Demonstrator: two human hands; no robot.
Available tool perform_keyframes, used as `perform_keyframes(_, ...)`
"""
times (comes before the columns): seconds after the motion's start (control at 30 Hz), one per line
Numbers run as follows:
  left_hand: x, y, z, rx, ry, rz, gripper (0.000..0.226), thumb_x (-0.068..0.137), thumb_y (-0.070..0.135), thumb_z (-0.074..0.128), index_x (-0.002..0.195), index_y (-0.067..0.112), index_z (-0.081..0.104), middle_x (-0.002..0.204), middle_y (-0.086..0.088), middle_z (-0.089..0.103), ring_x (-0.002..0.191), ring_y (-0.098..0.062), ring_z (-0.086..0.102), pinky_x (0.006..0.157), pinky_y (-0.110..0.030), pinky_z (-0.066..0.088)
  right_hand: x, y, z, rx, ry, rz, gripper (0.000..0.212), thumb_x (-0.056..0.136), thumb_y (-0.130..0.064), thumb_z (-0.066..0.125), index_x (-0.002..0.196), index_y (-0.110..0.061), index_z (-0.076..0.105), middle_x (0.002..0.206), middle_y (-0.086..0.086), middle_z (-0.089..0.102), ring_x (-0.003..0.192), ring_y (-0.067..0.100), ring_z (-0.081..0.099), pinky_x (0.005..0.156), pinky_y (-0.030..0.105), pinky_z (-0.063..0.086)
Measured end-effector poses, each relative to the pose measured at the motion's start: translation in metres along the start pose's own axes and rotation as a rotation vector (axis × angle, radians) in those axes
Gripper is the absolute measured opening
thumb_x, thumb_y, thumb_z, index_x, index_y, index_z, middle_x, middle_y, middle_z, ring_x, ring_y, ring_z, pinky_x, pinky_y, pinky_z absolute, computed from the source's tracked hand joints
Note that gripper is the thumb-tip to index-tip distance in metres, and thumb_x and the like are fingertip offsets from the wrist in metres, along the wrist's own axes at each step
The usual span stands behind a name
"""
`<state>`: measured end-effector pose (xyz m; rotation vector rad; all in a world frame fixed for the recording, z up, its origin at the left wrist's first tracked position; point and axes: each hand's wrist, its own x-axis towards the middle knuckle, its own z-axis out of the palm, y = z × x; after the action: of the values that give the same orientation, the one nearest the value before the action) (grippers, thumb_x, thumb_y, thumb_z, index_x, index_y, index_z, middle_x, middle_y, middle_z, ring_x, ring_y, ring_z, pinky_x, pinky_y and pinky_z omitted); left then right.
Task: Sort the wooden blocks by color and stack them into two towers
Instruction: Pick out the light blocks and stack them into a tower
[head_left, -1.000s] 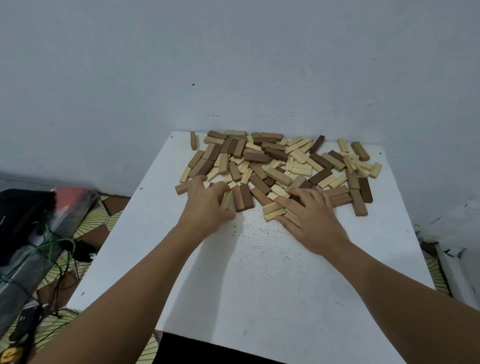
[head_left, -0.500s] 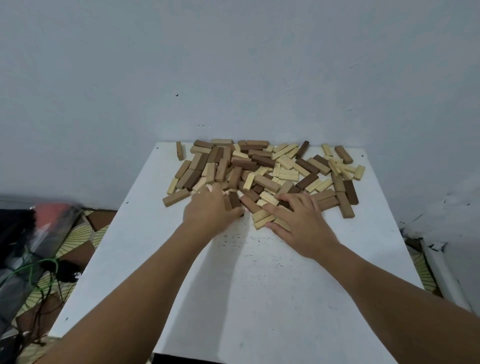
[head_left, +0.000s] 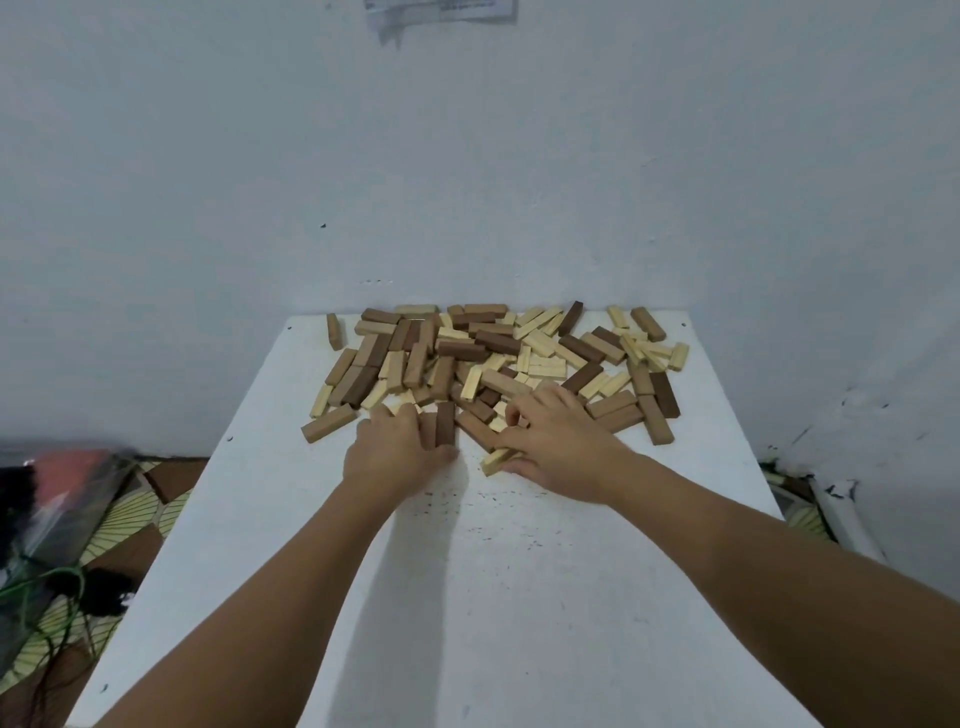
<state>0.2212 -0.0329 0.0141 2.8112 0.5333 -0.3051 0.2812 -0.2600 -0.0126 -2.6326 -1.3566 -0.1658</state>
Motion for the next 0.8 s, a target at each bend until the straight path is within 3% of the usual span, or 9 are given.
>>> perform_keyframes(0.07,0.002,0.001,-0.001,-0.022,-0.017,0.008,0.047,0.091,0.053,0.068,0.118,0.018,0.052,0.118,-0.006,0.059,0.104,-0.027,0.058,0.083,-0.039,0.053,0.001,0.0,-0.001,-0.023,-0.007,-0.01,0.031,0.102,-0.049,0.053,0.122,-0.032,0.069,0.114,-0.003,0.051,0.115,0.02,0.042,0.12,0.046,0.017)
perform_keyframes(0.13,0.0,-0.001,-0.003,-0.038,0.008,0.015,0.03,0.097,0.039,0.062,0.114,0.016,0.053,0.112,-0.006,0.065,0.096,-0.025,0.059,0.077,-0.037,0.052,-0.002,0.0,0.0,-0.01,0.019,-0.011,0.032,0.103,-0.048,0.048,0.119,-0.031,0.07,0.109,-0.005,0.053,0.111,0.019,0.046,0.12,0.045,0.021)
perform_keyframes(0.23,-0.007,-0.008,-0.012,-0.106,0.104,0.006,0.026,0.102,0.039,0.055,0.112,0.015,0.058,0.102,-0.005,0.068,0.088,-0.024,0.063,0.072,-0.037,0.054,-0.004,0.004,-0.005,0.08,0.052,0.079,0.032,0.104,-0.045,0.048,0.119,-0.026,0.069,0.111,-0.007,0.056,0.11,0.018,0.049,0.117,0.043,0.028)
perform_keyframes(0.33,-0.01,-0.007,-0.026,-0.36,0.14,-0.031,0.022,0.097,0.036,0.066,0.109,0.02,0.058,0.098,0.002,0.068,0.08,-0.013,0.064,0.062,-0.031,0.048,0.006,0.014,-0.017,0.153,0.103,0.219,0.035,0.104,-0.047,0.046,0.121,-0.024,0.067,0.107,-0.008,0.053,0.105,0.014,0.049,0.11,0.046,0.037)
perform_keyframes(0.47,0.007,0.019,-0.048,-0.821,0.174,-0.054,0.04,0.097,0.036,0.071,0.131,0.017,0.06,0.117,0.003,0.063,0.088,-0.009,0.06,0.067,-0.024,0.045,0.039,0.026,-0.04,0.287,0.227,0.437,0.039,0.104,-0.05,0.048,0.126,-0.023,0.066,0.117,0.001,0.056,0.115,0.022,0.05,0.103,0.042,0.042)
perform_keyframes(0.53,0.017,0.031,-0.056,-0.894,0.14,-0.027,0.056,0.097,0.037,0.072,0.146,0.016,0.053,0.133,0.003,0.058,0.11,-0.014,0.056,0.084,-0.026,0.045,0.055,0.029,-0.045,0.367,0.181,0.55,0.051,0.104,-0.054,0.048,0.145,-0.025,0.054,0.138,0.01,0.05,0.132,0.031,0.042,0.108,0.044,0.037)
perform_keyframes(0.63,0.024,0.035,-0.054,-0.801,0.069,0.057,0.076,0.093,0.042,0.075,0.156,0.016,0.041,0.141,0.0,0.058,0.125,-0.02,0.058,0.1,-0.033,0.048,0.052,0.03,-0.038,0.341,0.082,0.583,0.062,0.103,-0.054,0.05,0.157,-0.026,0.037,0.149,0.012,0.04,0.14,0.035,0.035,0.112,0.046,0.034)
perform_keyframes(0.73,0.01,0.024,-0.037,-0.49,0.124,0.165,0.061,0.092,0.046,0.075,0.141,0.019,0.05,0.107,0.009,0.06,0.102,-0.016,0.064,0.076,-0.029,0.052,0.022,0.022,-0.023,0.271,0.095,0.581,0.06,0.1,-0.055,0.054,0.152,-0.027,0.043,0.14,0.007,0.045,0.133,0.03,0.04,0.105,0.042,0.04)
perform_keyframes(0.8,0.001,0.014,-0.02,-0.282,0.098,0.156,0.058,0.088,0.059,0.074,0.129,0.024,0.053,0.107,0.006,0.058,0.097,-0.017,0.063,0.073,-0.033,0.053,-0.005,0.012,-0.009,0.213,0.135,0.614,0.061,0.094,-0.062,0.06,0.143,-0.028,0.05,0.128,0.004,0.047,0.122,0.027,0.044,0.1,0.039,0.042)
